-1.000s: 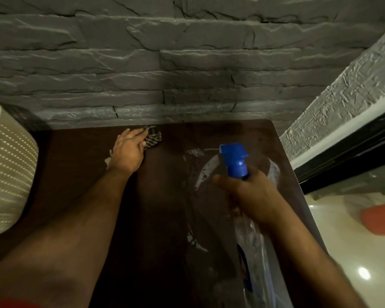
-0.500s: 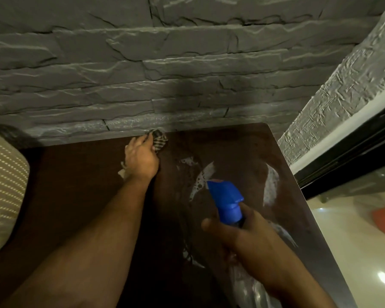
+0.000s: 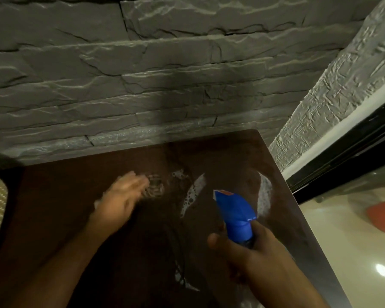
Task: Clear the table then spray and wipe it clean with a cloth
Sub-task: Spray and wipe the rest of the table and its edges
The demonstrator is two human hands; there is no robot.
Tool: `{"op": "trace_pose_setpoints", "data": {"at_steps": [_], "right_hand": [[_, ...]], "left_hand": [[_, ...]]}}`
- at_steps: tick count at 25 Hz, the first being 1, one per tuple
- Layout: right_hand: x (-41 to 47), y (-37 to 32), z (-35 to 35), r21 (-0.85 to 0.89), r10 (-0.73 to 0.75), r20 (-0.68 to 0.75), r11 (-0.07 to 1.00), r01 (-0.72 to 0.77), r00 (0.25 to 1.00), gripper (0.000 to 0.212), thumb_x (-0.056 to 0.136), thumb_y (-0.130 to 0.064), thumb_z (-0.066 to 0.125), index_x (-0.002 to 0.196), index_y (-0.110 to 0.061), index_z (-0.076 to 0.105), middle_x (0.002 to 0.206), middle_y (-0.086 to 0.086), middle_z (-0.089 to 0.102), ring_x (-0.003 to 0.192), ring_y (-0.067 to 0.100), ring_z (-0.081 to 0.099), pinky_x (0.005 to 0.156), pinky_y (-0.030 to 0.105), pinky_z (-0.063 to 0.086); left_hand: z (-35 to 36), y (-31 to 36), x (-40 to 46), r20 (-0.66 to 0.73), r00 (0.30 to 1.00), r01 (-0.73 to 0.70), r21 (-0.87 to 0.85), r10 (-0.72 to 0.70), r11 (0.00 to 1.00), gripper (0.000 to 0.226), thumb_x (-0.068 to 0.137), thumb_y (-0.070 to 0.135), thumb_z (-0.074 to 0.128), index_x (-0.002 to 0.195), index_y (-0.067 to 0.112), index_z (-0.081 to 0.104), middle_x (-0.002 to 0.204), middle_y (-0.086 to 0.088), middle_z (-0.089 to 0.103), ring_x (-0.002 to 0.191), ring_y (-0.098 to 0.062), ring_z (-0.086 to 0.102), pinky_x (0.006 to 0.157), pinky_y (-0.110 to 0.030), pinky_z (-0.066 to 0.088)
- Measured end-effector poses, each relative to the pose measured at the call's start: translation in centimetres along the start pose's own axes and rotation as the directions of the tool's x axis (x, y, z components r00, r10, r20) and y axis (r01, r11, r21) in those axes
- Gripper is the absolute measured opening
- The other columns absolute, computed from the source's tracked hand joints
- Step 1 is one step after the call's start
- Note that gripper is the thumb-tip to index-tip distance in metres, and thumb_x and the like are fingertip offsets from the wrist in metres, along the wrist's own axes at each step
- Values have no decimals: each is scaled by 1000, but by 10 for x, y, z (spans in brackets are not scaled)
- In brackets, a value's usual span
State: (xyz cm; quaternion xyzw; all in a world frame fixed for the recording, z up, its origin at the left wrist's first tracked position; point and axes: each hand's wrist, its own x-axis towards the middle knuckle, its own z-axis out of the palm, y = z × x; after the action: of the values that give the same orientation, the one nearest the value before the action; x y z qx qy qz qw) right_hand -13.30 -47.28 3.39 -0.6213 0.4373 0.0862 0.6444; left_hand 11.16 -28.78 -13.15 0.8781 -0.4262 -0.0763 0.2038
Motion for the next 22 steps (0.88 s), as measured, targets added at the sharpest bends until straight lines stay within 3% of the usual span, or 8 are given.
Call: {"op": "trace_pose_setpoints", "data": {"at_steps": [3, 4, 6, 9, 14, 16, 19, 22], "right_hand": [[3, -2, 3, 21, 4, -11, 1000, -3, 1000, 30, 72, -31, 81, 90, -25, 57, 64, -1, 59, 52, 10, 59, 61, 31, 55], [5, -2, 6, 21, 0, -19, 1000, 0, 1000, 29, 72, -30, 81, 89, -25, 58, 63, -1, 60, 51, 10, 60, 62, 32, 56], [6, -2, 11, 31, -5, -13, 1000, 6, 1000, 28, 71, -29, 82, 87, -28, 60, 60, -1, 63, 55, 10, 62, 70, 37, 57], [5, -3, 15, 57, 1, 16, 998, -2, 1000, 29, 70, -28, 84, 88, -32, 62, 58, -11, 69, 56, 6, 63, 74, 35, 56], [8, -2, 8, 72, -5, 8, 997, 5, 1000, 28, 68, -27, 86, 85, -29, 64, 55, -5, 65, 54, 10, 62, 71, 35, 54], [11, 2, 12, 75, -5, 21, 997, 4, 1000, 28, 68, -28, 85, 87, -29, 64, 53, -6, 62, 52, 11, 61, 68, 36, 54], [10, 7, 17, 87, -12, 20, 996, 10, 1000, 24, 67, -32, 86, 81, -34, 67, 55, -6, 65, 54, 10, 63, 69, 36, 56], [3, 5, 14, 129, -11, 6, 992, 10, 1000, 29, 69, -24, 86, 82, -38, 63, 58, -12, 70, 52, 2, 65, 59, 18, 49]], "left_hand": [[6, -5, 90, -219, 887, 417, 4, -406, 909, 42, 93, 9, 49, 133, 18, 54, 137, -5, 53, 130, -27, 40, 111, -45, 31], [19, 16, 103, -237, 881, 427, 28, -409, 904, 43, 92, 9, 47, 134, 18, 53, 137, -6, 53, 128, -28, 41, 110, -44, 31], [46, 62, 78, -190, 966, 210, 188, -175, 959, 44, 92, 10, 45, 134, 18, 52, 137, -6, 53, 128, -28, 43, 109, -45, 33], [45, 66, -9, -143, 989, 5, 174, 20, 985, 41, 87, 7, 57, 125, 21, 61, 128, 0, 60, 121, -29, 50, 99, -45, 45], [18, 39, 42, -285, 857, 462, 53, -430, 885, 32, 82, 22, 68, 113, 28, 67, 119, 1, 55, 110, -27, 45, 84, -42, 43], [24, 67, 103, -276, 822, 510, -30, -498, 859, 25, 88, 29, 60, 111, 29, 67, 119, 4, 53, 108, -22, 42, 85, -36, 40], [38, 90, 105, -218, 919, 339, 6, -329, 941, 24, 92, 25, 55, 113, 23, 66, 114, 0, 55, 100, -22, 45, 86, -36, 43], [32, 67, 27, -211, 973, 113, 105, -89, 988, 25, 89, 23, 54, 109, 23, 70, 104, -1, 58, 88, -23, 52, 75, -36, 46]]}}
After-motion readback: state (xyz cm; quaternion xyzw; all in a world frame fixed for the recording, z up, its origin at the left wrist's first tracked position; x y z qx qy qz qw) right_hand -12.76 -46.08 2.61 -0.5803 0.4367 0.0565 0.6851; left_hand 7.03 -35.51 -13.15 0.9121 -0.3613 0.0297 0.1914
